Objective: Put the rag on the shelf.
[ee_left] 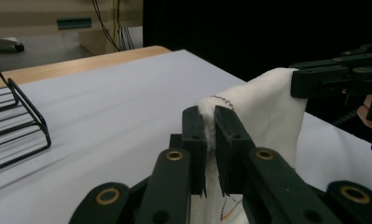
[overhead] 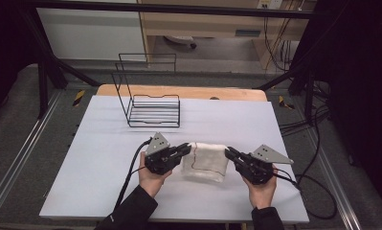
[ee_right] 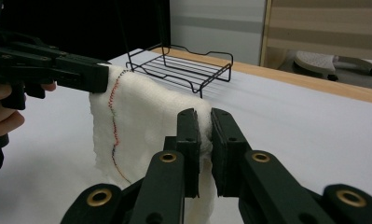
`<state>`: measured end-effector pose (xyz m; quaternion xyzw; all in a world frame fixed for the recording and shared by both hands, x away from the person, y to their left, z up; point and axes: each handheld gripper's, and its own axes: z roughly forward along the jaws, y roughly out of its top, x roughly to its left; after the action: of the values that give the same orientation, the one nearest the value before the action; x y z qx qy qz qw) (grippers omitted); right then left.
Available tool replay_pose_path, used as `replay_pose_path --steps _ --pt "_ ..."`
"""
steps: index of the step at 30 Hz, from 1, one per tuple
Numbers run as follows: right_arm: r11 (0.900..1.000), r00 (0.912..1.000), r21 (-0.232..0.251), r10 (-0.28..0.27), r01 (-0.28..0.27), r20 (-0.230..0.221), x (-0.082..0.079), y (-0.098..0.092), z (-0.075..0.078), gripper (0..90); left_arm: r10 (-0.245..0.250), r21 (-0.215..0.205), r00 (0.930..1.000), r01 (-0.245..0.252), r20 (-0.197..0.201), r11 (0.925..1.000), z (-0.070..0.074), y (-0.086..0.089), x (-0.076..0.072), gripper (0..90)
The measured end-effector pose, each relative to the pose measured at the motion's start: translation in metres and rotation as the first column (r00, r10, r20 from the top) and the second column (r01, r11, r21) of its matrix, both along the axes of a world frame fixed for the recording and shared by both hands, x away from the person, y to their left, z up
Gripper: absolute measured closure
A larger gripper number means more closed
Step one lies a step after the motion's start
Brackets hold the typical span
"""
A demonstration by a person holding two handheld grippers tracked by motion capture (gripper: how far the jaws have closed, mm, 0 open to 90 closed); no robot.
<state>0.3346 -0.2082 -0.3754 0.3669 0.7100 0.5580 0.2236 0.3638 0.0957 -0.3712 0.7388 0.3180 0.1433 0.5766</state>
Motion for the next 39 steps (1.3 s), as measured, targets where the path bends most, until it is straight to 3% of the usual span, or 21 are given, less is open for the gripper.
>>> replay_pose_path --steps 18,39 --pt "1.0 0.9959 0.019 -0.006 0.004 0.091 0.0 0.009 0.024 82.7 0.03 -0.041 0.9971 -0.027 0.07 0.9988 0.023 0.009 -0.002 83.0" --pt "0.998 0.9824 0.066 -0.007 -0.006 0.187 0.011 0.038 0.048 82.6 0.115 -0.091 0.9819 -0.102 0.151 0.9906 0.046 0.034 0.0 83.0"
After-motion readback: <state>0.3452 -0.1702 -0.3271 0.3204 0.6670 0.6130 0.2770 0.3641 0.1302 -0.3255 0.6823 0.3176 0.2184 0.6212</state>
